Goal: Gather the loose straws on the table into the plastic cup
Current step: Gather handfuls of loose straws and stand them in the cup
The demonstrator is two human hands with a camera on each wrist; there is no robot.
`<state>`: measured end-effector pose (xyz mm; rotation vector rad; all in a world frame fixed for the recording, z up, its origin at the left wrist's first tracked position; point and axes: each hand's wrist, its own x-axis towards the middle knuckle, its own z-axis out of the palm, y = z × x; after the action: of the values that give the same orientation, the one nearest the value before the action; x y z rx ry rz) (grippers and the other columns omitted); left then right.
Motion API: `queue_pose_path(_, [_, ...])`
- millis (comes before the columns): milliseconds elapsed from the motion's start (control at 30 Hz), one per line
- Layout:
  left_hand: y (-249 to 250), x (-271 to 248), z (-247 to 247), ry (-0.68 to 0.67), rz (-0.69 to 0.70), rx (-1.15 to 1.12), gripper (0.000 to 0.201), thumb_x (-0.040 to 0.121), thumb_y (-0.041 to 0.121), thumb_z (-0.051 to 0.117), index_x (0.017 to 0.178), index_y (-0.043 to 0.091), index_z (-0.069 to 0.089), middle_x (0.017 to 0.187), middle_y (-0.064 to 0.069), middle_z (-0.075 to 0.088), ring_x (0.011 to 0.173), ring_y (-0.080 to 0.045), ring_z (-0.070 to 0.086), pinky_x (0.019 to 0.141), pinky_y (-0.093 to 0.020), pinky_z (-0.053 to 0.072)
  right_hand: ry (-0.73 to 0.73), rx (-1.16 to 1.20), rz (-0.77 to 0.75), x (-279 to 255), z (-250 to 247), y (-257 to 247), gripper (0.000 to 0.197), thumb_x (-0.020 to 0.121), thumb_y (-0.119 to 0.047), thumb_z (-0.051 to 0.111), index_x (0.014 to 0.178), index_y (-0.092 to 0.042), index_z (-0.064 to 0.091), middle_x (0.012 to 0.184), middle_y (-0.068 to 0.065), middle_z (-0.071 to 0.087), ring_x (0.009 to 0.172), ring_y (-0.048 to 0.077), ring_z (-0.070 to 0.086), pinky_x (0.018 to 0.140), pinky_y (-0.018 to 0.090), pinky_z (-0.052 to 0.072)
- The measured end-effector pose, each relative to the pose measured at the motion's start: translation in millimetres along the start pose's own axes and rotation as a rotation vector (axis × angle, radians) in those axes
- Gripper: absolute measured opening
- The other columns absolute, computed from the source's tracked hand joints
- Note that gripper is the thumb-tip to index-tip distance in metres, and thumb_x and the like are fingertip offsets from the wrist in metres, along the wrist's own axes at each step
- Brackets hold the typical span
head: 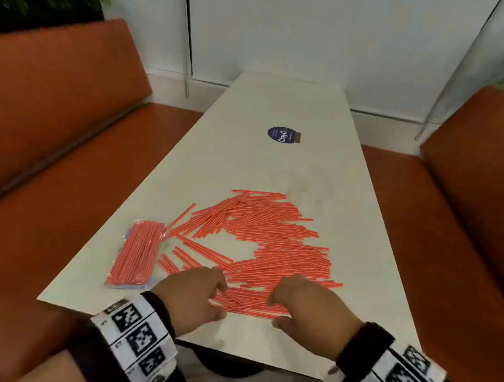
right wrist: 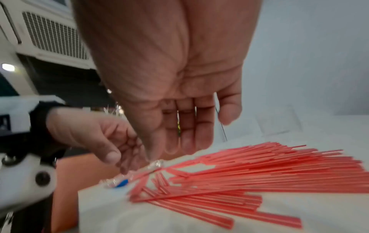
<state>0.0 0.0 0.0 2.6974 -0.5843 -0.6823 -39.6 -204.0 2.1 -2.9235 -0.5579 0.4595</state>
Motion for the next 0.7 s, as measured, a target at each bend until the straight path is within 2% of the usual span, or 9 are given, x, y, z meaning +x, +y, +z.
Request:
queue_pose_path(67, [3.2,17.4,-3.3,-0.029,-0.007,0.073,0.045,0.083,0.035,0.062,0.124,0.023,0.047,0.123,0.002,0.055,0.108,-0.016,0.055,0.092,-0.03,0.046,-0.023,-0.067,-0.009,24.1,2.2,2.8,0.038,0.089,-0.026,0.055,0.125,-0.015,0.052,0.124,0.003,0.054,0.117,0.023,0.047,0.094,0.036,0.043])
queue_pose_path(167, [3.8,34.8,-8.0,-0.04,-0.002,0.199,0.052,0.081,0.024,0.065,0.129,0.019,0.045,0.129,-0.003,0.053,0.115,-0.022,0.053,0.095,-0.035,0.046,-0.072,-0.154,-0.012,53.4,6.2,0.8,0.039,0.086,-0.023,0.058,0.121,-0.008,0.05,0.12,0.01,0.054,0.109,0.027,0.05,0.086,0.036,0.043])
queue_pose_path(233, [-1.6,40.8,-9.3,-0.028,0.008,0.269,0.053,0.081,0.019,0.063,0.13,0.018,0.044,0.13,-0.004,0.053,0.116,-0.023,0.053,0.095,-0.035,0.047,-0.084,-0.148,0.001,63.5,9.6,0.2,0.042,0.085,-0.025,0.06,0.12,-0.005,0.049,0.119,0.013,0.052,0.106,0.028,0.05,0.083,0.036,0.043])
queue_pose_path(300, [-10.5,43.6,-12.7,-0.029,0.017,0.337,0.055,0.08,0.017,0.064,0.131,0.018,0.042,0.129,-0.003,0.052,0.115,-0.022,0.052,0.092,-0.033,0.047,-0.077,-0.146,-0.006,70.7,11.3,2.8,0.042,0.087,-0.026,0.058,0.12,-0.004,0.047,0.12,0.014,0.051,0.107,0.03,0.05,0.085,0.039,0.043])
queue_pose_path(400, [-24.9,45.9,-15.7,-0.056,0.037,0.426,0.062,0.078,0.013,0.064,0.133,0.021,0.036,0.133,-0.001,0.045,0.118,-0.021,0.047,0.092,-0.033,0.043,-0.073,-0.125,-0.008,76.4,14.6,10.0,0.03,0.092,-0.018,0.049,0.12,-0.005,0.047,0.123,0.014,0.051,0.11,0.031,0.049,0.089,0.04,0.042])
queue_pose_path(467, [-31.8,47.9,-17.1,-0.06,0.061,0.509,0.062,0.078,0.006,0.059,0.133,0.02,0.035,0.135,-0.002,0.043,0.119,-0.022,0.045,0.093,-0.033,0.043,-0.066,-0.126,-0.002,78.5,15.0,16.5,0.027,0.094,-0.013,0.045,0.119,-0.006,0.048,0.122,0.013,0.052,0.108,0.03,0.051,0.086,0.037,0.042])
queue_pose_path(533, [-34.7,51.7,-17.4,-0.069,0.085,0.594,0.062,0.077,0.003,0.056,0.133,0.016,0.034,0.134,-0.004,0.042,0.119,-0.024,0.044,0.092,-0.035,0.043,-0.058,-0.126,0.0,78.5,12.8,21.0,0.027,0.094,-0.018,0.045,0.119,-0.008,0.049,0.121,0.01,0.052,0.106,0.028,0.051,0.084,0.035,0.041])
queue_pose_path(633, [-37.2,60.6,-14.5,-0.079,0.13,0.641,0.06,0.077,0.003,0.054,0.133,0.012,0.033,0.132,-0.007,0.042,0.117,-0.025,0.044,0.09,-0.035,0.042,-0.091,-0.125,-0.017,75.5,10.7,22.5,0.043,0.089,-0.04,0.053,0.121,-0.011,0.049,0.121,0.006,0.051,0.109,0.025,0.049,0.089,0.036,0.041])
queue_pose_path(700, [-38.8,68.1,-12.3,-0.061,0.154,0.612,0.058,0.078,0.002,0.053,0.132,0.012,0.035,0.131,-0.006,0.045,0.116,-0.024,0.047,0.092,-0.036,0.045,-0.104,-0.138,-0.012,74.1,12.3,22.6,0.044,0.089,-0.039,0.055,0.121,-0.011,0.048,0.122,0.007,0.05,0.111,0.025,0.047,0.092,0.037,0.04])
